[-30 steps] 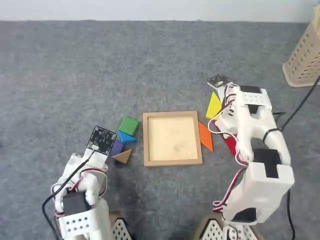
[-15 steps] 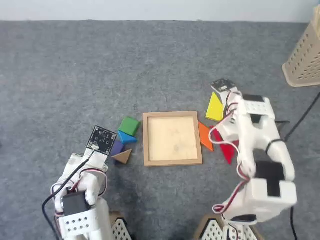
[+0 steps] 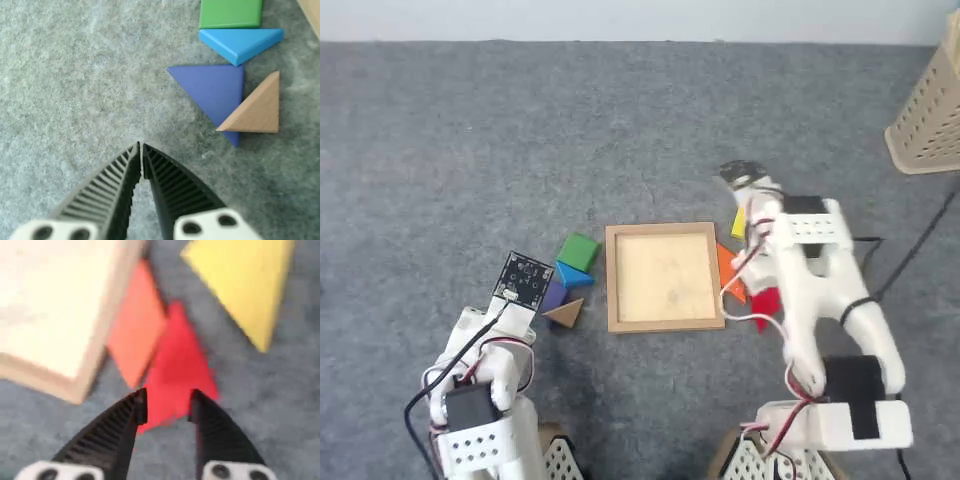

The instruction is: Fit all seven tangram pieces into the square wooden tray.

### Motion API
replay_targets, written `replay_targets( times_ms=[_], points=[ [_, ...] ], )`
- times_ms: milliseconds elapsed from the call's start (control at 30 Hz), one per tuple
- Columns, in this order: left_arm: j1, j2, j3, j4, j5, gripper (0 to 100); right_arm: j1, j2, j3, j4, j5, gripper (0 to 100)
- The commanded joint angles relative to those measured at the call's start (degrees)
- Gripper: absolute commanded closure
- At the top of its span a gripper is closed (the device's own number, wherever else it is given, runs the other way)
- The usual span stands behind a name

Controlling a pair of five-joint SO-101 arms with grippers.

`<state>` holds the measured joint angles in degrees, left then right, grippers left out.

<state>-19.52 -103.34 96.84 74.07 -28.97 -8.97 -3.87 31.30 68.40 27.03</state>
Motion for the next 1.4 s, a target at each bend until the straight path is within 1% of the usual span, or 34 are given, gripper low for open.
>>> replay_targets(
  times_ms=[0, 33, 133, 267, 433, 600, 800, 933, 1100, 1200, 1367],
  points=[
    [-0.2, -0.7, -0.2, 0.2, -0.5, 99, -1.1, -3.6, 0.3, 0.7, -1.6, 71.6],
    [-0.2, -0.7, -0.2, 0.2, -0.5, 99, -1.1, -3.6, 0.8, 0.2, -1.8, 70.1],
    [-0.2, -0.7, -0.2, 0.2, -0.5, 99, -1.2, -2.8, 3.3, -2.7, -1.6, 69.9],
    [-0.2, -0.7, -0.2, 0.2, -0.5, 99, 0.2, 3.9, 2.5, -6.2, -1.5, 69.9],
    [-0.2, -0.7, -0.2, 0.2, -0.5, 99, 4.2, 14.0, -4.1, -6.0, -1.4, 69.8],
    [-0.2, -0.7, -0.2, 0.2, -0.5, 99, 4.4, 16.6, -6.3, -3.3, -1.4, 70.0],
    [-0.2, -0.7, -0.2, 0.2, -0.5, 99, 4.9, 16.7, -6.2, -2.8, -1.9, 80.1],
    [-0.2, -0.7, -0.2, 0.2, -0.5, 99, 6.2, 16.4, -6.7, -3.4, -3.9, 83.5],
    [-0.2, -0.7, -0.2, 0.2, -0.5, 99, 9.0, 12.2, -8.1, -4.6, -4.5, 83.6],
    [-0.2, -0.7, -0.2, 0.2, -0.5, 99, 9.5, 6.8, -7.9, -3.9, -6.8, 83.2],
    [-0.2, -0.7, -0.2, 0.2, -0.5, 99, 9.5, -0.7, -4.1, 0.1, -8.1, 73.2]
  ],
)
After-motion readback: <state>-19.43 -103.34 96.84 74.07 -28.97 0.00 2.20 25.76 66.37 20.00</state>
